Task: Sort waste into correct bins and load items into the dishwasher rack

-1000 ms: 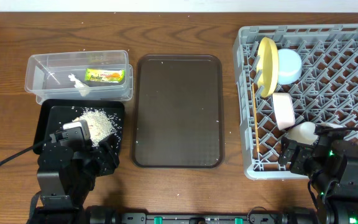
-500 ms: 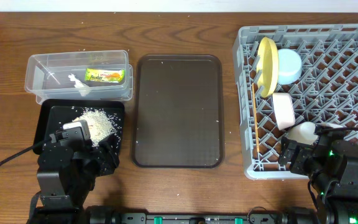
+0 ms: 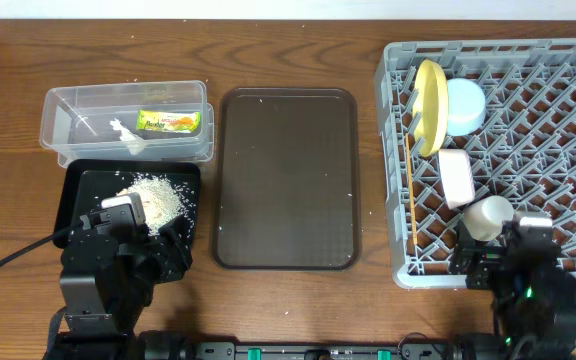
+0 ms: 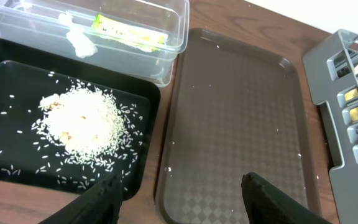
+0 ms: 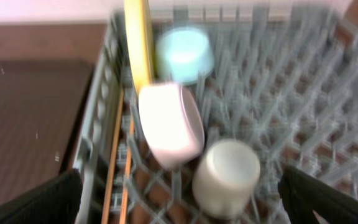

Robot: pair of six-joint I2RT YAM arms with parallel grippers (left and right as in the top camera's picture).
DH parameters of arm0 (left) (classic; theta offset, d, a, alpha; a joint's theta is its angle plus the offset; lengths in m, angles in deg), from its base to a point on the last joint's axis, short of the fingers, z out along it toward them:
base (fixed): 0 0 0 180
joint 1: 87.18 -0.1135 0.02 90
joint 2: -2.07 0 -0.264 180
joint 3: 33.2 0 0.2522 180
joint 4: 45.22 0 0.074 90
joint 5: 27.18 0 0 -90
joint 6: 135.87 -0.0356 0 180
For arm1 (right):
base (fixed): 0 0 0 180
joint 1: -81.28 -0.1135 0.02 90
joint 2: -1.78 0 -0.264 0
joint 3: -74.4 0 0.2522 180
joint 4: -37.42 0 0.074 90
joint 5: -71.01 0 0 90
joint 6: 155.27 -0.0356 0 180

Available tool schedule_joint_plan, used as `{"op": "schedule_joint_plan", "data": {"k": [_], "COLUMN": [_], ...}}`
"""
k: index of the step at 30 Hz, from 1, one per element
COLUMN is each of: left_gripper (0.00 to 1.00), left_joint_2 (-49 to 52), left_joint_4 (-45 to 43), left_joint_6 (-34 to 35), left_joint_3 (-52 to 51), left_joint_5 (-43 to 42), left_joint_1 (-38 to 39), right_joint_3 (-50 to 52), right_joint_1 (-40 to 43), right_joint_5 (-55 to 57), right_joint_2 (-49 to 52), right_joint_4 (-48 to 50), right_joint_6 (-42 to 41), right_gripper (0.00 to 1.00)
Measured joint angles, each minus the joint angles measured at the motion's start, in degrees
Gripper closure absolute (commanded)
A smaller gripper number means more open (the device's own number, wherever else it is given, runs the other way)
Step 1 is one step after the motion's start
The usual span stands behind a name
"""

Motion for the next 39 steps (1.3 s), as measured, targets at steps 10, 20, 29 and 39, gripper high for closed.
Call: {"op": "schedule_joint_plan", "data": {"k": [10, 20, 29, 39], "left_gripper": [0.35, 0.35, 0.35, 0.36], "left_joint_2": [0.0, 0.0, -0.02, 0.0], "left_joint_4": [0.0, 0.0, -0.02, 0.0], "left_joint_6": [0.0, 0.0, 0.0, 0.0], "left_joint_3": [-0.26, -0.31, -0.31, -0.31], "left_joint_5": [0.0, 0.0, 0.02, 0.0], "left_joint_1": [0.0, 0.0, 0.0, 0.0], "right_joint_3": [18.99, 30.4, 30.49, 30.49], "right_joint_1": [-0.28, 1.97, 1.97, 1.97], "right_joint_5": [2.32, 3.74, 2.49, 2.45], "right_joint_2": [-12.9, -12.98, -12.92, -12.92], "right_joint_4": [33.46, 48.04, 37.73, 37.7], "right_joint_6": [2.91, 3.61, 3.63, 3.63], "right_gripper": [0.01, 0.01, 0.01, 0.01]}}
